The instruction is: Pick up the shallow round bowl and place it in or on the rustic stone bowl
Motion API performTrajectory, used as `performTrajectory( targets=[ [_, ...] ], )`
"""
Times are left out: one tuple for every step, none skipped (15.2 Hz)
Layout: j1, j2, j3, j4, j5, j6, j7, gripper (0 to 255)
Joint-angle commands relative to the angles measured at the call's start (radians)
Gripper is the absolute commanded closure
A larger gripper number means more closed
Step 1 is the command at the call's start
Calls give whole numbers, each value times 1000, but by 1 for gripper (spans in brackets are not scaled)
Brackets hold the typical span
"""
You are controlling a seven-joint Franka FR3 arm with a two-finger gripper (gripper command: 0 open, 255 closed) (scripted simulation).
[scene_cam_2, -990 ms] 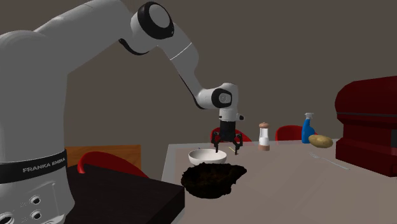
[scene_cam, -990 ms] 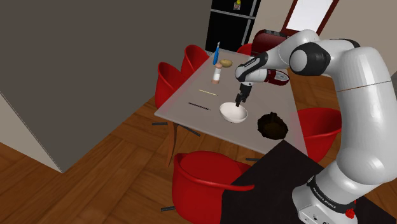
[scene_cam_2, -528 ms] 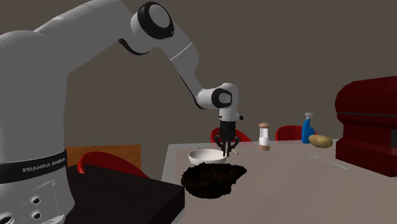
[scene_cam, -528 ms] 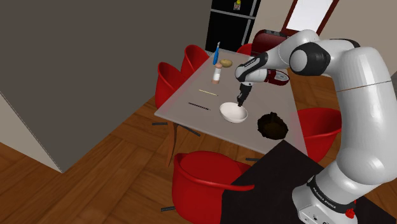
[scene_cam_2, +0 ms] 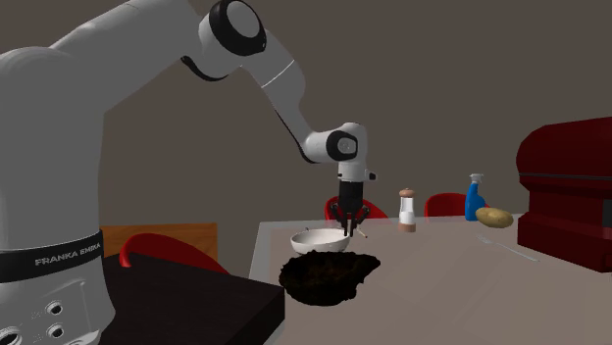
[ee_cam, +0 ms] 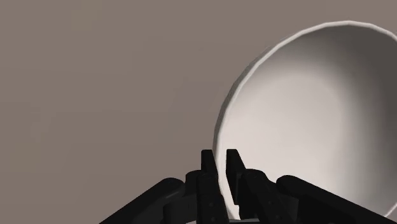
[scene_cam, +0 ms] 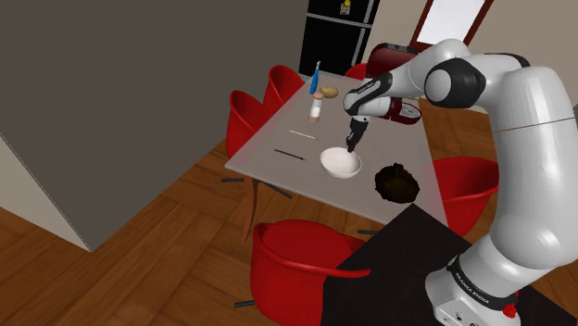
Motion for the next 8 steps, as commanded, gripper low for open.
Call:
performTrajectory(
  targets=[
    [3, -19, -4, -4, -4, -15, 2, 255],
    [4, -29, -5, -6, -6, -23, 3, 255],
    [5, -38, -7, -6, -8, -31, 4, 255],
    [6, -47, -9, -7, -10, -39, 5, 255],
    [7, -56, -10, -8, -12, -48, 6, 255],
    [8, -65, -12, -8, -14, -56, 8, 255],
    [9, -74, -13, -8, -16, -65, 9, 255],
    [10, -82, -15, -8, -18, -73, 10, 255]
  ],
)
